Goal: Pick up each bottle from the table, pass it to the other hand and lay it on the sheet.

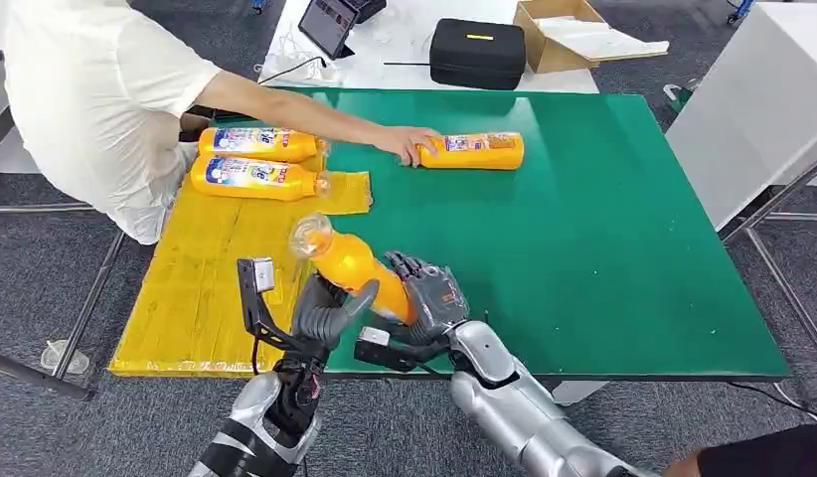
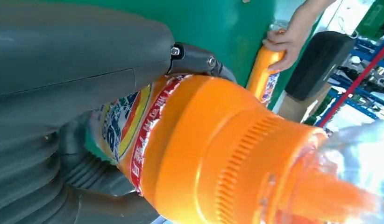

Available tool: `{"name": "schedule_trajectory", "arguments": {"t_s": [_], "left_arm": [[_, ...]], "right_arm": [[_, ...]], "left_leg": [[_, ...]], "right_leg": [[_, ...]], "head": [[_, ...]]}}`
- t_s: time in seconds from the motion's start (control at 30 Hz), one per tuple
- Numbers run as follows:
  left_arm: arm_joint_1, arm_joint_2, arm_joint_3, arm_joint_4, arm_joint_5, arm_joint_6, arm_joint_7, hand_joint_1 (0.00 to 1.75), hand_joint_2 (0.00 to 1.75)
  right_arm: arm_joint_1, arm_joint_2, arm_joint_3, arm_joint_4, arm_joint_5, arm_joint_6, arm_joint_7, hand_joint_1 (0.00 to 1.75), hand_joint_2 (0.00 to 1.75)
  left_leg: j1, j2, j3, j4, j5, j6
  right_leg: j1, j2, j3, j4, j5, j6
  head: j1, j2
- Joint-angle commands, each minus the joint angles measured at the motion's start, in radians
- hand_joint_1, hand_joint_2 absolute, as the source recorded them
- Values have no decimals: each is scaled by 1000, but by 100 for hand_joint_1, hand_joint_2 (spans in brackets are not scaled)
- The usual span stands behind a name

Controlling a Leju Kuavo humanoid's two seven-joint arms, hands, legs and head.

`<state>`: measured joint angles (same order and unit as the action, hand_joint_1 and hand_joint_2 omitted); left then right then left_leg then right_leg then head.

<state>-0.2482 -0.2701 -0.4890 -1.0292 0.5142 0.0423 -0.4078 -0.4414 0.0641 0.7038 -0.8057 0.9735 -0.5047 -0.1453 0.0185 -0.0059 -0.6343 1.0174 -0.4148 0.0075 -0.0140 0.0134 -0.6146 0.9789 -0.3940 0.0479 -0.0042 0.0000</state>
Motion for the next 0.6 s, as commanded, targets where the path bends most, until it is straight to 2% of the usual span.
{"name": "schedule_trajectory", "arguments": {"t_s": [0.03,0.17,0.2,0.33,0.37,0.43,0.6], "left_arm": [[-34,5,-8,-1,-1,1,0,175,175],[-26,8,-5,-24,-31,37,-29,175,175],[-13,12,-4,-52,-61,76,-53,175,175],[35,21,37,-148,-69,129,-73,175,175],[43,23,46,-163,-73,139,-75,175,175],[56,34,90,-205,-77,156,-80,175,175],[82,52,189,-268,-46,151,-61,175,175]], "right_arm": [[-8,3,16,65,-1,-2,-4,0,175],[14,4,-13,62,-1,-47,-9,0,175],[41,0,-33,55,-3,-75,-15,0,0],[164,-27,-116,-24,5,-193,-77,0,0],[194,-29,-148,-56,24,-193,-93,0,0],[286,-18,-288,-146,91,-193,-171,0,0],[352,2,-421,-201,101,-193,-250,0,0]], "left_leg": [[0,0,2,0,0,0],[0,0,1,0,0,0],[0,0,4,0,-1,1],[1,-3,4,-1,-1,0],[0,-4,9,-2,-3,1],[1,-3,2,-1,-1,0],[0,-3,1,-1,-1,0]], "right_leg": [[0,-1,2,0,0,-1],[0,-1,1,0,0,-1],[0,-2,4,0,-1,-2],[1,-4,5,-2,-2,-1],[1,-6,11,-2,-4,-3],[1,-4,3,-1,-1,-1],[0,-2,2,0,-1,-1]], "head": [[0,0],[0,0],[0,0],[0,0],[0,0],[0,0],[0,0]]}}
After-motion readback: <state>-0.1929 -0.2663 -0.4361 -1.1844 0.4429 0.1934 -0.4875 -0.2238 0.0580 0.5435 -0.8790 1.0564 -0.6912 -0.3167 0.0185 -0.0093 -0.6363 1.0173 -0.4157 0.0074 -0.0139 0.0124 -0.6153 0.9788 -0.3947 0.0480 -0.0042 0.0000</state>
